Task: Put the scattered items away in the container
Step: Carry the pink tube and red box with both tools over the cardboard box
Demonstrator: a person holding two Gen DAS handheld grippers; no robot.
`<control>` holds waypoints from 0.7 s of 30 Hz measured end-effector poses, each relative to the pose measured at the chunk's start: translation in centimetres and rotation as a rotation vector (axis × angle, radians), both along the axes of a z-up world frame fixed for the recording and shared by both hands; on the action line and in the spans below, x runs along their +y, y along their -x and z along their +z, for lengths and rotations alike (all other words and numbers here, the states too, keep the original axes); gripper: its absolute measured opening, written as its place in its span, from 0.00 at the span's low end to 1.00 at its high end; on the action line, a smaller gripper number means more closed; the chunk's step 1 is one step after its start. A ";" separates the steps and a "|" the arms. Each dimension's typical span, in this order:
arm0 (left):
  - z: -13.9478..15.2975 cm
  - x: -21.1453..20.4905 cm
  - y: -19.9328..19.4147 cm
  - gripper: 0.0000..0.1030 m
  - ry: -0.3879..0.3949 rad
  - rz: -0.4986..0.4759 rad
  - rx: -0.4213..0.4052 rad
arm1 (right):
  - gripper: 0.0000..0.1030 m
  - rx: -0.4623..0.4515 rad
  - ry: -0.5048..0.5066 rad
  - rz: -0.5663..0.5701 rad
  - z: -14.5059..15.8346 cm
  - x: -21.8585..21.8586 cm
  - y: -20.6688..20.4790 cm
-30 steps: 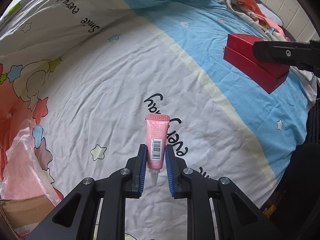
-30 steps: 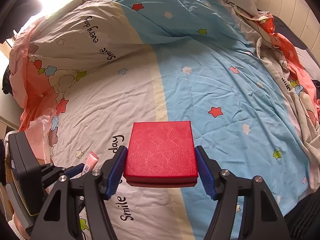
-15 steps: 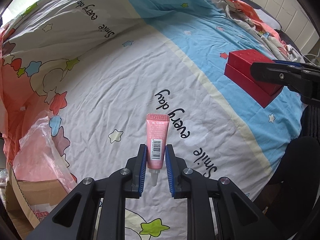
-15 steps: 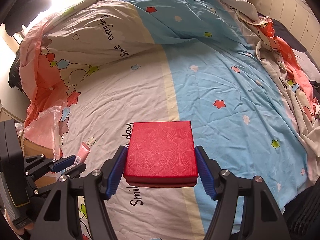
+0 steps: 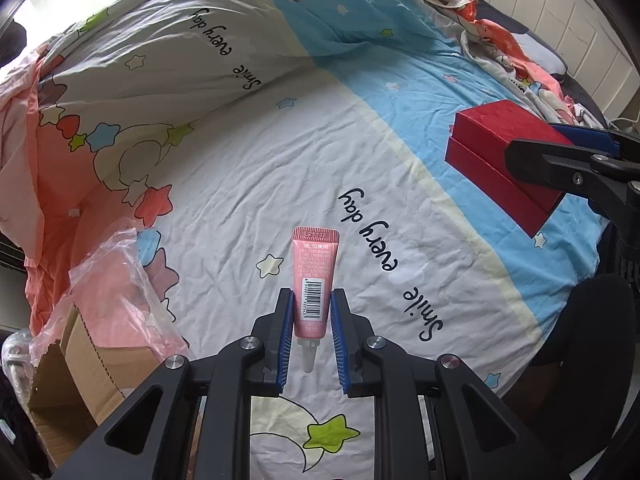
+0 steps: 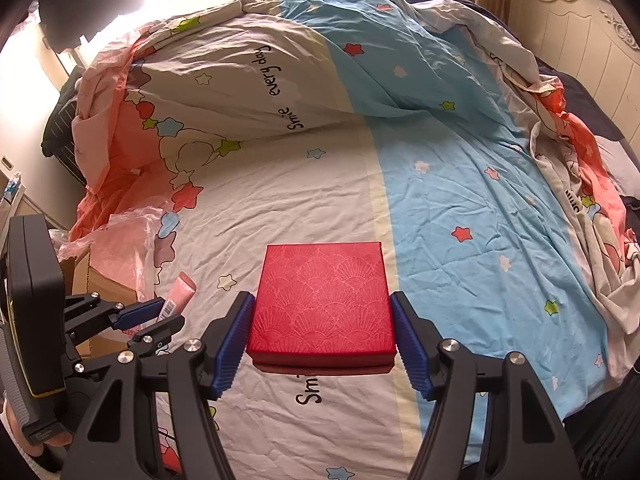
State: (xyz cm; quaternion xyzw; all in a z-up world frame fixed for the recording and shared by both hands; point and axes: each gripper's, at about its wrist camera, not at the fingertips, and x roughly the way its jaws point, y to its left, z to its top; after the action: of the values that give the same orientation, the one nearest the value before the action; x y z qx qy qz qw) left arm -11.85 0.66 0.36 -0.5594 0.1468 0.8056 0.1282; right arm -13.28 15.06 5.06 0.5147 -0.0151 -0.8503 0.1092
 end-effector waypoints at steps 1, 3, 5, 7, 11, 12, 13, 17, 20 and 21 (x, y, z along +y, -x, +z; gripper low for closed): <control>0.2 -0.4 -0.1 0.18 -0.002 0.006 0.001 | 0.62 0.003 -0.003 0.007 0.2 -0.3 -0.2; 0.7 -1.1 -0.4 0.18 -0.006 0.020 0.006 | 0.62 0.008 -0.007 0.021 0.5 -1.1 -0.6; 1.1 -2.0 -0.8 0.18 -0.009 0.033 0.009 | 0.62 0.012 -0.010 0.031 0.8 -1.8 -1.1; 1.6 -2.9 -1.3 0.18 -0.012 0.046 0.012 | 0.62 0.016 -0.010 0.041 1.2 -2.5 -1.5; 2.8 -4.9 -2.3 0.18 -0.016 0.076 0.033 | 0.62 0.037 -0.011 0.071 2.3 -4.3 -2.5; 3.1 -5.4 -2.5 0.18 -0.018 0.084 0.039 | 0.62 0.043 -0.010 0.079 2.5 -4.7 -2.7; 3.5 -5.9 -2.7 0.18 -0.020 0.092 0.044 | 0.62 0.048 -0.011 0.087 2.8 -5.2 -3.0; 4.6 -7.7 -3.5 0.18 -0.026 0.125 0.064 | 0.62 0.067 -0.012 0.123 3.7 -7.0 -3.9; 5.2 -9.0 -4.2 0.18 -0.030 0.147 0.073 | 0.62 0.078 -0.017 0.150 4.2 -8.4 -4.5; 5.3 -9.3 -4.5 0.18 -0.030 0.150 0.075 | 0.62 0.082 -0.017 0.161 4.4 -9.0 -4.8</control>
State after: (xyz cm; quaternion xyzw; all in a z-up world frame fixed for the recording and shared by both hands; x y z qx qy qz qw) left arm -7.36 -8.64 5.68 -0.5363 0.0971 0.8354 0.0705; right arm -8.53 6.10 9.47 0.4797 0.0380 -0.8594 0.1731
